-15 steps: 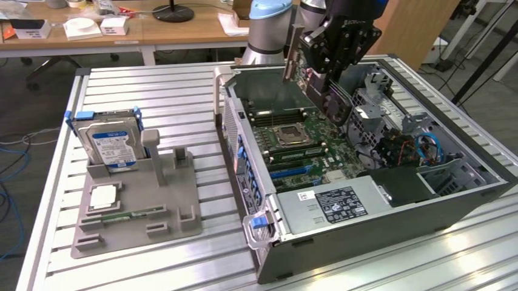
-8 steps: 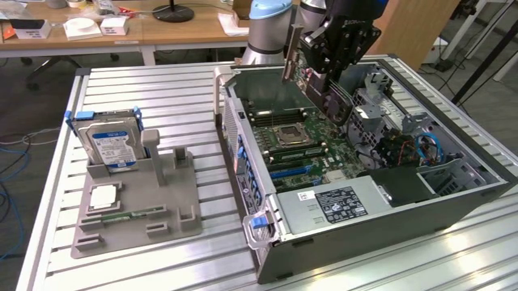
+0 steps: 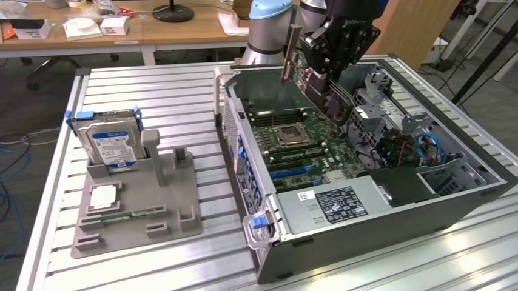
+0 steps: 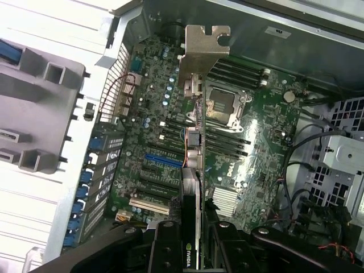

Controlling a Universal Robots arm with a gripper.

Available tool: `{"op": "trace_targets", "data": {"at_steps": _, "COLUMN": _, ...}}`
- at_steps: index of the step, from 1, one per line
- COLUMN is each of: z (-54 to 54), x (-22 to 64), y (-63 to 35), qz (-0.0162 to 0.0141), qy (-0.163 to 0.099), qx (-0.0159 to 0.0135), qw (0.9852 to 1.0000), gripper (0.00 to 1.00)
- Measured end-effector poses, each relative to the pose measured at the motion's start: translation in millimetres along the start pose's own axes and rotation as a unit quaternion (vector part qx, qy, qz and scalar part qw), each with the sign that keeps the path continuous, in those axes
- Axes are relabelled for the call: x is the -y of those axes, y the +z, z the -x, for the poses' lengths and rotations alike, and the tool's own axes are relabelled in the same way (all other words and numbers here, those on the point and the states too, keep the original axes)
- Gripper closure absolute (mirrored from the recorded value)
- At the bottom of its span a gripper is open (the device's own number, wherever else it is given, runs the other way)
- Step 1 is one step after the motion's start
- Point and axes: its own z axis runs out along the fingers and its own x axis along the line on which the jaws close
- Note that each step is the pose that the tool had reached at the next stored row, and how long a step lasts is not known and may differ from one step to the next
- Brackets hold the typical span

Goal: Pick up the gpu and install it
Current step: 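Insert the gpu into the slot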

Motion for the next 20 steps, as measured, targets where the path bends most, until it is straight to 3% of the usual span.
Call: {"op": "trace_targets", "data": {"at_steps": 20, "z": 0.1, "x": 0.0, "y": 0.0, "qz": 0.0007, "qy": -0.028, "qx": -0.0012, "qw": 0.9996, "gripper": 0.74}}
